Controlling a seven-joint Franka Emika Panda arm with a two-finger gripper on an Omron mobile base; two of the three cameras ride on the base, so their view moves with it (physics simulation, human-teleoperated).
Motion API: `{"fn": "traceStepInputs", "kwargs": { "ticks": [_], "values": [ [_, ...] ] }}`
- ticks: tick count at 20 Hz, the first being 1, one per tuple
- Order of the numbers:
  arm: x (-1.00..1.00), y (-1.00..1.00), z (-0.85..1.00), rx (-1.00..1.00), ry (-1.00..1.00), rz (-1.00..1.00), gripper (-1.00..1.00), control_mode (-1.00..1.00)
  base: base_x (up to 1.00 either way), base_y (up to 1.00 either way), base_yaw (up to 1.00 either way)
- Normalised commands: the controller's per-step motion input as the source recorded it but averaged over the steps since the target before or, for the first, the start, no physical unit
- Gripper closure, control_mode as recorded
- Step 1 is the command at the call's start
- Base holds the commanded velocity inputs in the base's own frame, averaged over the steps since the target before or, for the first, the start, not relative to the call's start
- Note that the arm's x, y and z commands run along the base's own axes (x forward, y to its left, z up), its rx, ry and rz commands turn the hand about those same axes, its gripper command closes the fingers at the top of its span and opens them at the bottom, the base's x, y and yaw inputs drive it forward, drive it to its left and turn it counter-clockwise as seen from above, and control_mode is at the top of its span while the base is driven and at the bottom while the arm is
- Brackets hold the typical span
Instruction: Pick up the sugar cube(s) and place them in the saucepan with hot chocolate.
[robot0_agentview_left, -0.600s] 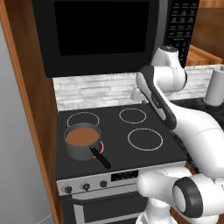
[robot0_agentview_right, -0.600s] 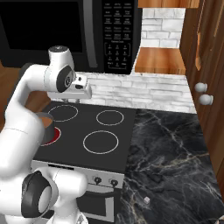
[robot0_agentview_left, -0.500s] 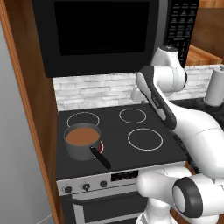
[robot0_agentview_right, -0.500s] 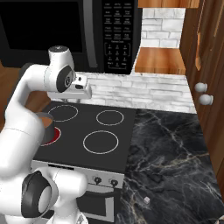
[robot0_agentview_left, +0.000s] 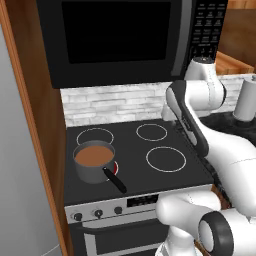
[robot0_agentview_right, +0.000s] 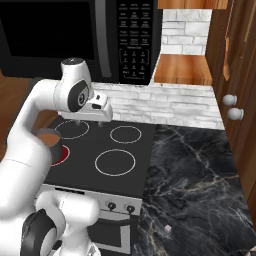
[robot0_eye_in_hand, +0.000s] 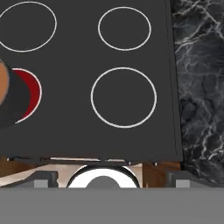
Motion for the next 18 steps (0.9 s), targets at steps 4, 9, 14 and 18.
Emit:
{"fn": "traceStepInputs", "kwargs": {
  "ticks": [4, 9, 14, 18],
  "values": [
    [-0.65, -0.79, -0.48, 0.0, 0.0, -0.39, -1.0, -1.0, 0.0, 0.0, 0.0],
    [-0.35, -0.94, -0.48, 0.0, 0.01, -0.5, -1.0, -1.0, 0.0, 0.0, 0.0],
    [-0.11, -0.91, -0.56, 0.0, 0.05, -0.55, -1.0, -1.0, 0.0, 0.0, 0.0],
    [0.03, -1.0, -0.37, 0.07, 0.12, -0.55, -1.0, -1.0, 0.0, 0.0, 0.0]
  ]
}}
